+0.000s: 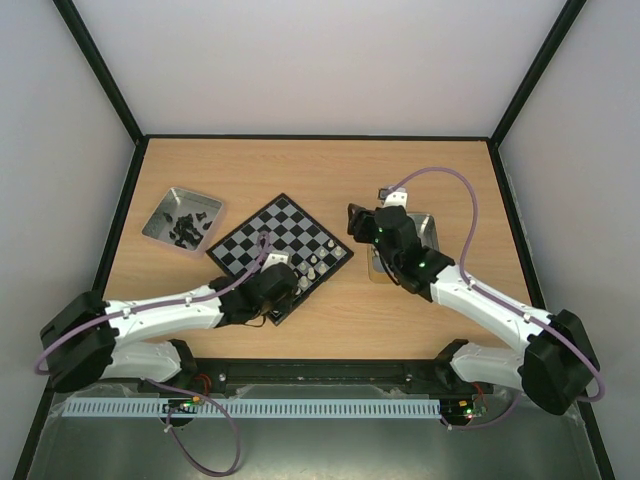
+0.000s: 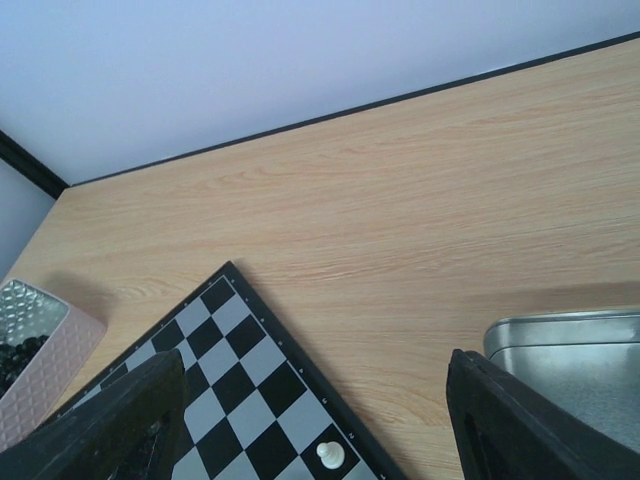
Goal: Set up the chess pieces on the board
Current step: Place the chess piece on the chessboard, then pick up the chess piece from the storage box.
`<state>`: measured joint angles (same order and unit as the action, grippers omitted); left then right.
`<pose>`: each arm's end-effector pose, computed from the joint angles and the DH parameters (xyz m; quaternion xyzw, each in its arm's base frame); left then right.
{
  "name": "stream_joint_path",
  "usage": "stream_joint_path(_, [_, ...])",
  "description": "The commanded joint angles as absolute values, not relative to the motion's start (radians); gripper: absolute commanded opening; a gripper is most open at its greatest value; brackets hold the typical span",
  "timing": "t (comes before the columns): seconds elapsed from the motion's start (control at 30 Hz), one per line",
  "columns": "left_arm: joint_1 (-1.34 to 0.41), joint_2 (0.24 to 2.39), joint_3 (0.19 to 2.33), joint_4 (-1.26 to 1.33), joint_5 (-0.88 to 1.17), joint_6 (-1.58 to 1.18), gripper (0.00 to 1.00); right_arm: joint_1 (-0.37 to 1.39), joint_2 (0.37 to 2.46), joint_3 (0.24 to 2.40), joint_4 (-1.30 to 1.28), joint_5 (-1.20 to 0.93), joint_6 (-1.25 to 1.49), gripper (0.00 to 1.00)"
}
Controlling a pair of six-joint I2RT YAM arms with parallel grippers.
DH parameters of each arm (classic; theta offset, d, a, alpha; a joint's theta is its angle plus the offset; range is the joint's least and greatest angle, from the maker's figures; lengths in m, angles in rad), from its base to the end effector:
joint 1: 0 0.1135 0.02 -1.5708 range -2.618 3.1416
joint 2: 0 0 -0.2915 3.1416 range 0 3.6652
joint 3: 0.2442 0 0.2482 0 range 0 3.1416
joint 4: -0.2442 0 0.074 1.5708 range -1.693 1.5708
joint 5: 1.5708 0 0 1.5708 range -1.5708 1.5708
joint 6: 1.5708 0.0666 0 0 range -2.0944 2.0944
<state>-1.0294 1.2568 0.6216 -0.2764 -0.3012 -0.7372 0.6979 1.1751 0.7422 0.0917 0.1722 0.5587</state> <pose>0.1425 -0.1987 0.1874 0.0882 0.9326 -0.1572 0.3128 0.2242 0.1731 0.2892 -0.0071 0.8153 0.2809 0.5062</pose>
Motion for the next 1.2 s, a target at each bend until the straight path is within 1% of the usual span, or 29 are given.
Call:
stream_joint_path(0.0, [-1.018, 1.178, 0.664, -0.312, -0.402, -0.754, 0.34, 0.691, 1.134, 0.744, 0.041, 0.271, 0.595, 0.70])
stream_joint_path(0.13, [-0.942, 1.084, 0.671, -0.312, -0.419, -0.763, 0.37, 0.664, 1.140, 0.766, -0.038, 0.319, 0.642, 0.70])
stream_joint_path(0.2, [-0.898, 1.026, 0.672, -0.309, -0.428, -0.760, 0.39, 0.636, 1.149, 0.776, -0.086, 0.316, 0.678, 0.69])
stream_joint_path(0.3, [-0.814, 0.930, 0.664, -0.295, -0.433, -0.757, 0.43, 0.578, 1.165, 0.774, -0.140, 0.268, 0.715, 0.66])
stream_joint_path(0.37, [-0.754, 0.870, 0.652, -0.281, -0.421, -0.756, 0.50, 0.530, 1.181, 0.765, -0.163, 0.212, 0.730, 0.62])
stream_joint_path(0.5, [-0.659, 0.767, 0.625, -0.253, -0.357, -0.748, 0.56, 0.427, 1.243, 0.738, -0.164, 0.036, 0.722, 0.48])
stream_joint_path(0.53, [-0.642, 0.754, 0.619, -0.250, -0.341, -0.749, 0.56, 0.408, 1.264, 0.737, -0.160, -0.002, 0.714, 0.46])
stream_joint_path(0.57, [-0.631, 0.745, 0.616, -0.248, -0.324, -0.749, 0.57, 0.391, 1.292, 0.737, -0.156, -0.047, 0.702, 0.45])
stream_joint_path(0.73, [-0.586, 0.746, 0.612, -0.247, -0.258, -0.758, 0.59, 0.344, 1.457, 0.784, -0.162, -0.222, 0.654, 0.31])
stream_joint_path(0.83, [-0.573, 0.760, 0.612, -0.246, -0.233, -0.763, 0.59, 0.344, 1.530, 0.809, -0.157, -0.297, 0.648, 0.26])
stream_joint_path(0.9, [-0.568, 0.767, 0.612, -0.244, -0.222, -0.765, 0.59, 0.344, 1.557, 0.814, -0.147, -0.326, 0.654, 0.24])
stream_joint_path(1.17, [-0.549, 0.787, 0.607, -0.232, -0.193, -0.760, 0.59, 0.344, 1.592, 0.809, -0.146, -0.355, 0.664, 0.23])
